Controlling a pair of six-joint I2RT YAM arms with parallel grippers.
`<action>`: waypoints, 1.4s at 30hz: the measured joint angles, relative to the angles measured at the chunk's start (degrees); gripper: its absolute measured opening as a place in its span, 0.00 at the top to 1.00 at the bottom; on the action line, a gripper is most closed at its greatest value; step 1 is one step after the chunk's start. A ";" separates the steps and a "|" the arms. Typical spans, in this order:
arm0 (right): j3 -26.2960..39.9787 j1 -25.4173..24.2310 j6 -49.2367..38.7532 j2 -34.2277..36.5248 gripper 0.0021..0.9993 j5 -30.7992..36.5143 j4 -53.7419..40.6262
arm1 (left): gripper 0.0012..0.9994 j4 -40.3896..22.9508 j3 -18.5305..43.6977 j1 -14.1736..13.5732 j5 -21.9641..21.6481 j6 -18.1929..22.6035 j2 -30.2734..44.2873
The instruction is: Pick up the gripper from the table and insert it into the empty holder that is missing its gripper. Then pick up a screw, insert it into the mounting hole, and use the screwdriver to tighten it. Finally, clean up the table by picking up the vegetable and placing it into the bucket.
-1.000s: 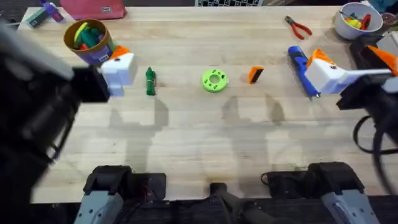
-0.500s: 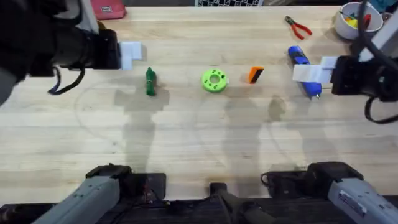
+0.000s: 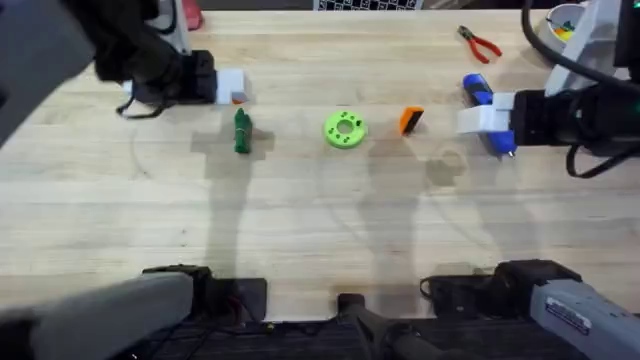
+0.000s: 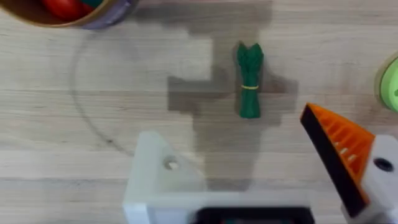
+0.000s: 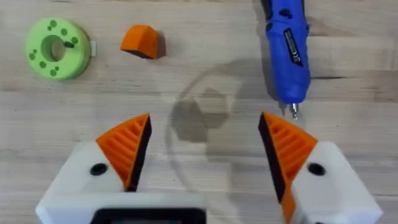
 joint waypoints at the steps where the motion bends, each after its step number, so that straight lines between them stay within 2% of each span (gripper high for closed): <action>1: 0.00 0.00 0.00 0.00 0.01 0.00 0.02 | 0.05 -0.60 1.29 0.00 0.34 -0.22 1.97; 7: 0.00 0.00 0.00 -0.02 0.01 0.00 0.00 | 0.10 -5.67 9.82 0.00 1.88 -0.84 16.25; 11: 0.00 0.00 0.00 -0.01 0.01 0.00 0.00 | 0.12 -6.04 10.82 0.00 2.06 -0.94 23.99; 13: 0.00 0.00 0.00 0.00 0.01 0.00 0.00 | 0.16 -6.23 10.81 0.00 2.25 -1.04 27.18; 20: 0.00 0.00 0.00 0.00 0.01 0.00 0.00 | 0.23 -6.30 10.81 0.00 2.97 -1.23 31.01; 23: 0.00 0.00 0.00 0.00 0.01 0.00 0.00 | 0.39 -6.32 10.83 0.00 3.08 -1.32 31.01; 26: 0.00 0.00 0.00 0.00 0.01 0.00 0.00 | 0.67 -6.30 10.83 0.00 3.45 -1.48 31.01; 28: 0.00 0.00 0.00 -0.01 0.01 0.00 0.00 | 0.92 -6.33 10.83 -0.04 3.77 -1.45 31.01; 29: 0.00 0.00 0.00 0.00 0.01 0.00 0.00 | 0.97 -6.32 10.83 -0.08 3.76 -1.30 31.01; 42: 0.00 0.00 0.00 -0.02 0.01 0.00 0.00 | 0.98 -7.18 10.90 -0.09 3.89 -1.43 29.59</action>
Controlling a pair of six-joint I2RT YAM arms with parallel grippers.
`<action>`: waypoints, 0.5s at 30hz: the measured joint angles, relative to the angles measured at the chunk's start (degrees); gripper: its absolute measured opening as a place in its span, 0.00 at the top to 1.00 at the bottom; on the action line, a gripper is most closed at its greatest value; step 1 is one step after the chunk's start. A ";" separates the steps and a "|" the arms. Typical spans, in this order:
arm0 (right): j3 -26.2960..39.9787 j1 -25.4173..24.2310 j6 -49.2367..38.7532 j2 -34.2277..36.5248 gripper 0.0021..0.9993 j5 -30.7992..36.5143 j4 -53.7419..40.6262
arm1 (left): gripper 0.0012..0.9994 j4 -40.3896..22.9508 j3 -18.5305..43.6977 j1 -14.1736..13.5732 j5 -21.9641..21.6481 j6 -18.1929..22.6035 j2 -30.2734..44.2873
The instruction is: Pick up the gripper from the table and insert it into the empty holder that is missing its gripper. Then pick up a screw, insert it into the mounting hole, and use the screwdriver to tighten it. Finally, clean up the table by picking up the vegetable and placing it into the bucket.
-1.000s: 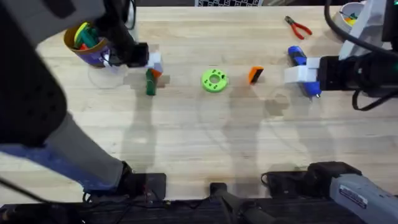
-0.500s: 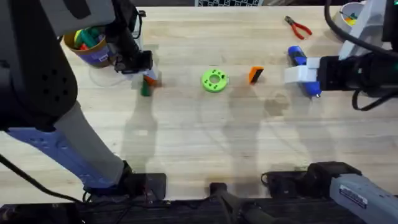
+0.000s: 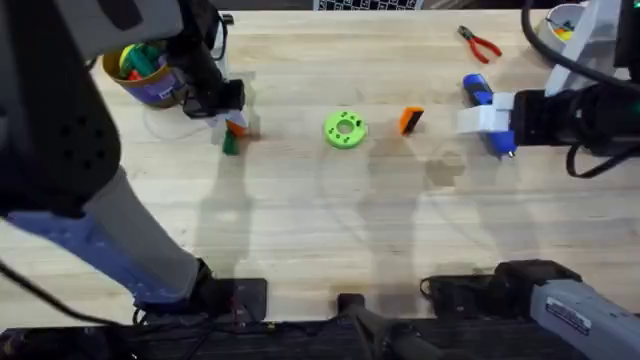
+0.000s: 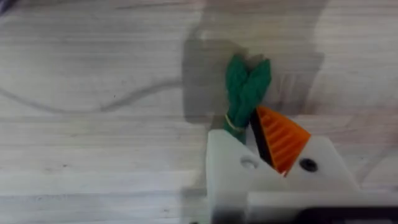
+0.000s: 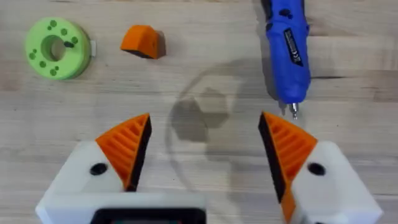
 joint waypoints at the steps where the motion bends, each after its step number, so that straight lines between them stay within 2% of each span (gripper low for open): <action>1: 0.00 0.00 0.00 0.00 0.01 0.00 0.00 | 0.98 -0.31 0.00 0.00 0.00 0.00 -1.07; 12: 0.00 0.00 0.00 0.02 0.01 0.00 -0.07 | 0.98 -4.70 0.42 -0.01 0.02 0.00 -26.35; 15: 0.00 0.00 0.00 0.02 0.01 0.00 -0.20 | 0.98 -4.26 -1.11 0.00 0.02 -0.02 -32.53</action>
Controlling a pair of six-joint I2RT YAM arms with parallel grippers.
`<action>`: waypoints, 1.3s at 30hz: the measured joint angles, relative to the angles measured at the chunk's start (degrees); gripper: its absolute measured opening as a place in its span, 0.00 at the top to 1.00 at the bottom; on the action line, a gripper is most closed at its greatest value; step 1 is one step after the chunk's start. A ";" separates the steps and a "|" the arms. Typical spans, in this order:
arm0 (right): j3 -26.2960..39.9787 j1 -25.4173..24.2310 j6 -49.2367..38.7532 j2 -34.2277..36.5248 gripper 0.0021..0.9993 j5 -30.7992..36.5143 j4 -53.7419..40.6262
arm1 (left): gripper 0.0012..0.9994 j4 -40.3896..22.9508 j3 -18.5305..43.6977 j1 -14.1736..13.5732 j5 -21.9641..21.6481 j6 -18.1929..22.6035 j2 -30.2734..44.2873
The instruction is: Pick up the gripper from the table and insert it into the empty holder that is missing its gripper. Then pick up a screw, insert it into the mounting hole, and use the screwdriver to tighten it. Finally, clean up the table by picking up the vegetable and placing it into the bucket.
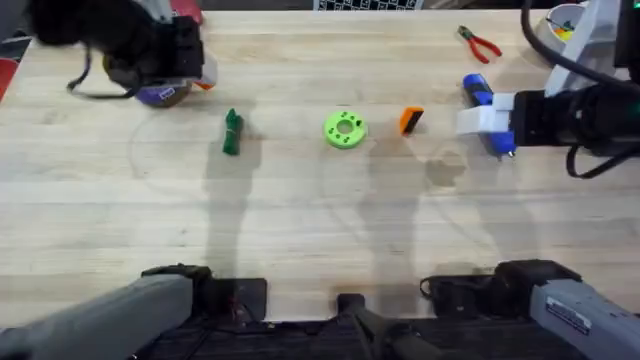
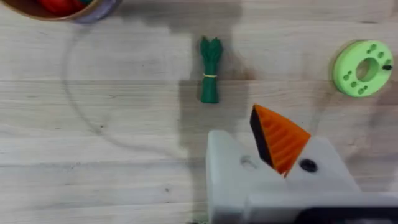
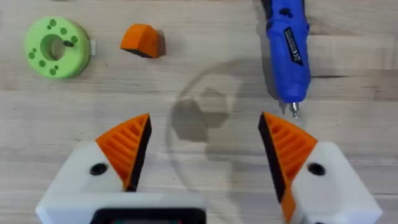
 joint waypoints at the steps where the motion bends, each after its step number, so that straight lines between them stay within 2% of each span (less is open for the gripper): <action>1: 0.00 0.00 0.00 0.00 0.01 0.00 -0.02 | 0.98 0.20 -1.36 0.00 0.00 -0.02 -2.18; 5: 0.00 0.00 0.00 0.00 0.01 0.00 -0.02 | 0.98 0.96 -8.48 0.00 -0.02 -0.02 -10.86; 6: 0.00 0.00 0.00 -0.01 0.01 0.00 -0.02 | 0.94 1.61 -10.04 0.00 -0.08 -0.02 -12.68; 7: 0.00 0.00 0.00 -0.02 0.01 0.00 -0.04 | 0.82 1.99 -11.08 -0.02 -0.21 0.01 -13.99; 8: 0.00 0.00 0.00 -0.02 0.01 0.00 -0.04 | 0.63 2.13 -11.93 0.00 -0.22 -0.04 -15.46; 9: 0.00 0.00 0.00 -0.02 0.01 0.00 -0.04 | 0.50 2.34 -12.24 -0.01 -0.24 -0.05 -16.28; 11: 0.00 0.00 0.00 -0.02 0.01 0.00 -0.04 | 0.18 2.87 -12.37 0.00 -0.24 -0.11 -17.71; 12: 0.00 0.00 0.00 -0.02 0.01 0.00 -0.04 | 0.05 3.03 -12.37 0.00 -0.21 -0.42 -18.26; 13: 0.00 0.00 0.00 -0.01 0.01 0.00 -0.03 | 0.03 2.95 -12.37 0.00 -0.26 -0.40 -18.54; 18: 0.00 0.00 0.00 -0.02 0.01 0.00 -0.04 | 0.01 -0.30 -12.37 0.00 -0.42 -0.42 -18.57; 27: 0.00 0.00 0.00 -0.02 0.01 0.00 -0.07 | 0.01 -14.32 -12.44 0.00 -0.44 -0.42 -18.59; 34: 0.00 0.00 0.00 -0.02 0.01 0.00 -0.11 | 0.01 -13.76 -12.44 0.00 -0.44 -0.42 -18.63; 39: 0.00 0.00 0.00 0.00 0.01 0.00 -0.11 | 0.01 -5.44 -12.49 -0.02 -0.46 -0.39 -22.06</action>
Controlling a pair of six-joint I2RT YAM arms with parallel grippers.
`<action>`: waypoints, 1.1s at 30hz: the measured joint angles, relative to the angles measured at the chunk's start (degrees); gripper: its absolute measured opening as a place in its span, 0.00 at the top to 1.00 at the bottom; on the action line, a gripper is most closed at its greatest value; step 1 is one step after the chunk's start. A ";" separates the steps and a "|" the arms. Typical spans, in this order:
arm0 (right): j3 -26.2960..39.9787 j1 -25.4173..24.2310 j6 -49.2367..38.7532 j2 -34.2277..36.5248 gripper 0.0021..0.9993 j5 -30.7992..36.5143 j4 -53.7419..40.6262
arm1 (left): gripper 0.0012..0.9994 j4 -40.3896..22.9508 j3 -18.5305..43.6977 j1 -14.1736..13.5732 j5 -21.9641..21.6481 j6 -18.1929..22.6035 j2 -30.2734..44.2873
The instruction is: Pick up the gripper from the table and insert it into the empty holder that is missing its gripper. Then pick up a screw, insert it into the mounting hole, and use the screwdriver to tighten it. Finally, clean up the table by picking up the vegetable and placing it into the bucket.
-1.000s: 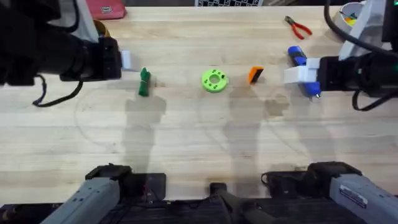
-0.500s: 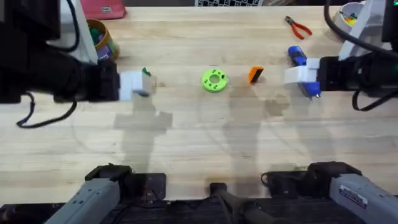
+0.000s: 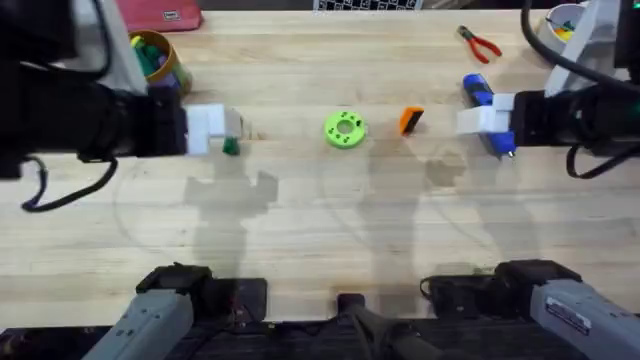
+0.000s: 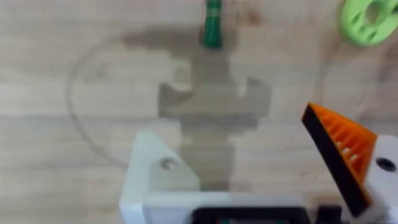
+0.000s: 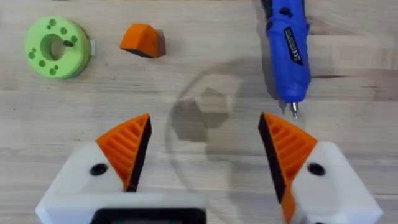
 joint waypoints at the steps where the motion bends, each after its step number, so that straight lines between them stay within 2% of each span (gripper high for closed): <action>1: 0.00 0.00 0.00 -0.02 0.01 0.00 0.00 | 0.01 1.94 -0.12 0.00 0.00 0.01 -1.76; 4: 0.00 0.00 0.00 0.00 0.01 0.00 0.00 | 0.01 6.72 -1.54 0.00 0.00 0.00 -8.02; 8: 0.00 0.00 0.00 0.00 0.01 0.00 -0.02 | 0.01 14.00 -7.48 0.00 -0.02 0.02 -17.93; 12: 0.00 0.00 0.00 -0.02 0.01 0.00 -0.02 | 0.01 22.34 -16.73 0.00 0.26 0.08 -26.34; 16: 0.00 0.00 0.00 -0.01 0.01 0.00 -0.02 | 0.01 32.95 -26.83 0.00 3.47 2.55 -32.36; 22: 0.00 0.00 0.00 0.00 0.01 0.00 -0.02 | 0.01 48.54 -40.66 0.00 11.13 7.76 -40.48; 27: 0.00 0.00 0.00 0.00 0.01 0.00 -0.02 | 0.01 59.01 -50.52 0.00 18.12 9.29 -46.81; 33: 0.00 0.00 0.00 -0.02 0.01 0.00 -0.02 | 0.01 68.41 -57.72 0.00 33.27 9.84 -51.47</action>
